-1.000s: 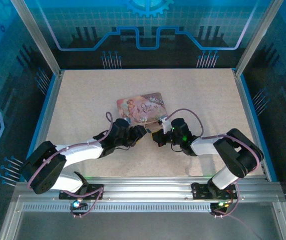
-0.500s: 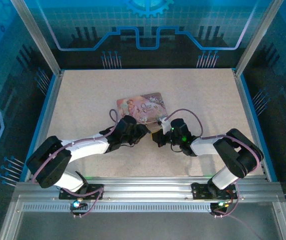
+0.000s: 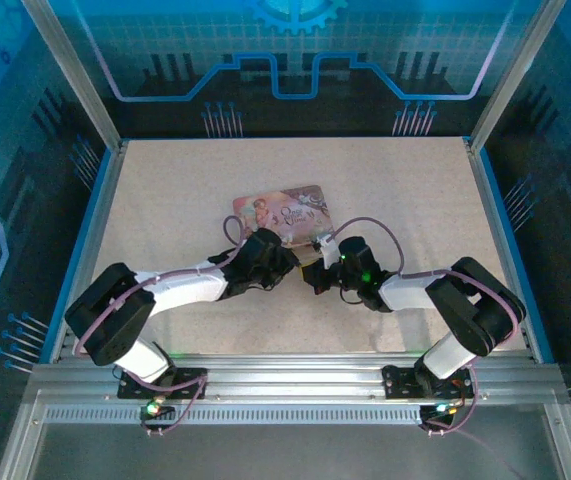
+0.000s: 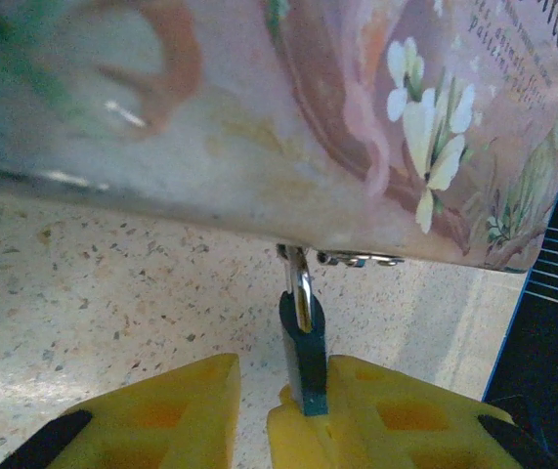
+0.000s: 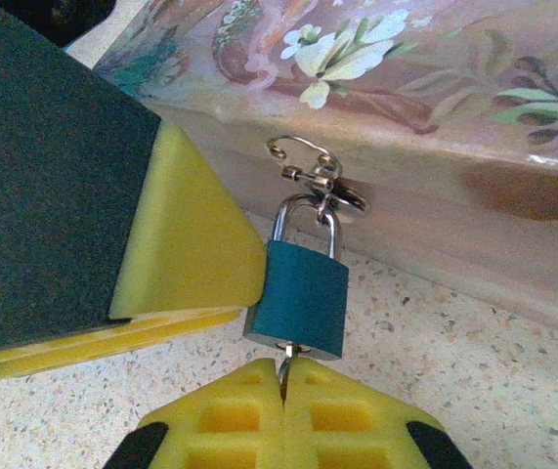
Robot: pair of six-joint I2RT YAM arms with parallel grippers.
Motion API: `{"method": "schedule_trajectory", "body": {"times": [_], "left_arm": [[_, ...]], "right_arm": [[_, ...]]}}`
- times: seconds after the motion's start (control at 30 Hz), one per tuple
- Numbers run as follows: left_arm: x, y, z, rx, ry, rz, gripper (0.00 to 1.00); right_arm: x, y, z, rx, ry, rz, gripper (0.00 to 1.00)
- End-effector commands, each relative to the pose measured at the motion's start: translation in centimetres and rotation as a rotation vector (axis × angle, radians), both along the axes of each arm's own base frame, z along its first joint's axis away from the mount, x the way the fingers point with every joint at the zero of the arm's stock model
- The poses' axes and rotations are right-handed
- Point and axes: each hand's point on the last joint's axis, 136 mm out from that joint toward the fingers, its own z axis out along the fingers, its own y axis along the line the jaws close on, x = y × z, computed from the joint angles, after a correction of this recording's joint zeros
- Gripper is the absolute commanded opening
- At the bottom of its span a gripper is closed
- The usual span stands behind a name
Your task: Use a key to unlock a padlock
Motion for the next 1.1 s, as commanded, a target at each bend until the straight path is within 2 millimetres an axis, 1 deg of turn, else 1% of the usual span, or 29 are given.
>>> {"method": "schedule_trajectory", "body": {"times": [0.0,0.2,0.47,0.63,0.7,0.87,1.07], "left_arm": [[0.5,-0.4,-0.1,0.008,0.007,0.021,0.30],[0.8,-0.9,-0.3,0.005,0.007,0.010,0.29],[0.8,-1.0,-1.2,0.017,0.022,0.006,0.10],[0.6,-1.0,-1.3,0.017,0.025,-0.001,0.01],[0.5,-1.0,-1.3,0.013,0.027,-0.003,0.00],[0.3,-0.9,-1.3,0.010,0.030,-0.006,0.00],[-0.1,-0.6,-1.6,0.007,0.035,-0.004,0.00]], "right_arm": [[-0.4,0.3,-0.9,-0.035,0.022,0.012,0.02],[-0.3,0.4,-0.8,-0.033,0.020,0.014,0.02],[-0.2,0.7,0.1,0.007,0.022,0.024,0.03],[-0.3,0.5,0.5,0.060,0.047,0.033,0.03],[-0.3,0.5,0.7,0.081,0.059,0.041,0.03],[-0.1,0.5,1.0,0.134,0.094,0.059,0.03],[0.6,0.2,0.9,0.199,0.161,0.069,0.03]]}}
